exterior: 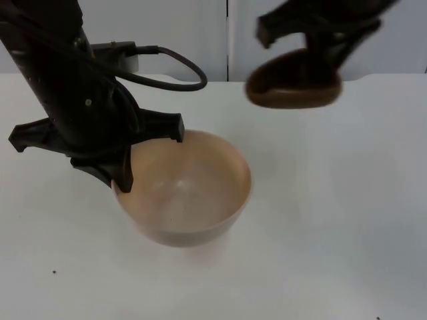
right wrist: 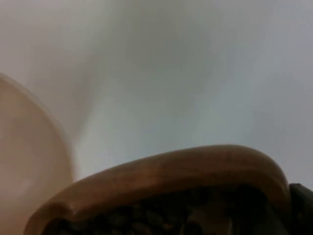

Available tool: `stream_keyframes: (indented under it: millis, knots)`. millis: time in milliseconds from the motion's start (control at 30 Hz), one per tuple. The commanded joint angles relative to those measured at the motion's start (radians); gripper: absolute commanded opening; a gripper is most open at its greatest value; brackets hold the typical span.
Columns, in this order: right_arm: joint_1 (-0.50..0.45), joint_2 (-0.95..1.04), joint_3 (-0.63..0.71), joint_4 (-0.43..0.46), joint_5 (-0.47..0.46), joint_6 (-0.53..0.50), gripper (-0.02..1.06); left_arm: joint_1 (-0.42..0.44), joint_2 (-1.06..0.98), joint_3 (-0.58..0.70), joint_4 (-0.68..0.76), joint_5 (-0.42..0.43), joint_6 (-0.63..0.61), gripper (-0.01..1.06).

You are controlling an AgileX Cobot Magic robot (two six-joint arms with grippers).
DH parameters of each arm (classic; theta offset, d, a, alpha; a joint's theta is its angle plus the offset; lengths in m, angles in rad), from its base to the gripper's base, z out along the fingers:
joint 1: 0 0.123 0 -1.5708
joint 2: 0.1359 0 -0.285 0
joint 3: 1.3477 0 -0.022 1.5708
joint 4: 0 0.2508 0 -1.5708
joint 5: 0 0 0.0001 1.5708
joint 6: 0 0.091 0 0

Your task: Pick up the bowl with the left hand and pour the coffee beans from the cup into the bowl with the right hand.

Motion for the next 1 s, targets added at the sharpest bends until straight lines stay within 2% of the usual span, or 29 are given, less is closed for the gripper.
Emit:
stream_keyframes:
  millis: [0, 133, 400, 800, 900, 967]
  knots:
    - [0.049, 0.058, -0.083, -0.007, 0.011, -0.020, 0.00, -0.005, -0.005, -0.005, -0.014, -0.010, -0.008, 0.00]
    - [0.083, 0.094, -0.120, -0.036, 0.011, -0.020, 0.00, -0.005, -0.005, -0.005, -0.014, -0.010, -0.008, 0.00]
    - [0.086, 0.098, -0.120, -0.105, 0.011, -0.031, 0.00, -0.005, -0.005, -0.005, -0.014, -0.010, -0.008, 0.00]
    - [0.086, 0.048, -0.118, -0.110, 0.011, -0.070, 0.00, -0.005, -0.005, -0.005, -0.014, -0.015, -0.008, 0.00]
    - [0.086, 0.024, -0.096, -0.120, 0.011, -0.070, 0.00, -0.005, -0.005, -0.005, -0.014, -0.015, -0.008, 0.00]
    - [0.086, -0.010, -0.033, -0.164, 0.011, -0.047, 0.00, -0.002, -0.005, -0.005, -0.014, -0.015, -0.008, 0.00]
